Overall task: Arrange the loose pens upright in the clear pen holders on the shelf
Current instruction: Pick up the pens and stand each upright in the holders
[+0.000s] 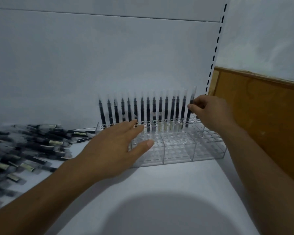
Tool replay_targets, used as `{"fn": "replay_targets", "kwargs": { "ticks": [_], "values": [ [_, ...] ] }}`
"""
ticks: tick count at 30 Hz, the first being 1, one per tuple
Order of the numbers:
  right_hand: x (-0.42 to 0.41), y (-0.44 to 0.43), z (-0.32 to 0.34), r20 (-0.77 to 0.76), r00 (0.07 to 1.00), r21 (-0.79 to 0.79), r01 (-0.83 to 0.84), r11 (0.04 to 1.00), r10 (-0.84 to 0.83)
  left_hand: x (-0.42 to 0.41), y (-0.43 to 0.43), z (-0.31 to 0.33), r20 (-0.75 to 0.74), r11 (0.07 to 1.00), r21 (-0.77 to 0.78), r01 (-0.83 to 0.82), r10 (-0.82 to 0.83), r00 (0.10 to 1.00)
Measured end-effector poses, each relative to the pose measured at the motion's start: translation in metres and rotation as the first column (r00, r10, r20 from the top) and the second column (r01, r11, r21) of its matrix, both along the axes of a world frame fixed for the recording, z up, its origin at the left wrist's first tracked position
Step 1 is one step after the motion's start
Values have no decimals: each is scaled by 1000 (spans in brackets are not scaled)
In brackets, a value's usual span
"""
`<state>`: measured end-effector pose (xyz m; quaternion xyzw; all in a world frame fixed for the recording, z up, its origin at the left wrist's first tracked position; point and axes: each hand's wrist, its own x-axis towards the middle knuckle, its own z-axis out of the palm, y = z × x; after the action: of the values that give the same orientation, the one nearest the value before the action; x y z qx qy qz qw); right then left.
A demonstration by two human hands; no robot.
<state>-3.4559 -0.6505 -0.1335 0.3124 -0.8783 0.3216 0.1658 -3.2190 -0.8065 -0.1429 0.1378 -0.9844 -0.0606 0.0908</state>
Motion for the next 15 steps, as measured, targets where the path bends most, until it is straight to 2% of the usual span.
{"fn": "replay_targets", "kwargs": {
  "ticks": [2,6,12,15],
  "values": [
    [1,-3,0,-8,1000,67,-3,998,4,0,-1,-2,-2,1000,-20,-2,2,1000],
    [3,-3,1,26,999,67,-29,997,28,-1,-1,-6,0,998,-57,6,-6,1000],
    [7,0,1,98,995,53,-38,998,33,-2,1,-10,24,999,-33,11,-11,1000],
    [16,4,7,104,994,110,-42,993,31,-2,0,-9,47,1000,-15,20,-19,999]
  ]
}}
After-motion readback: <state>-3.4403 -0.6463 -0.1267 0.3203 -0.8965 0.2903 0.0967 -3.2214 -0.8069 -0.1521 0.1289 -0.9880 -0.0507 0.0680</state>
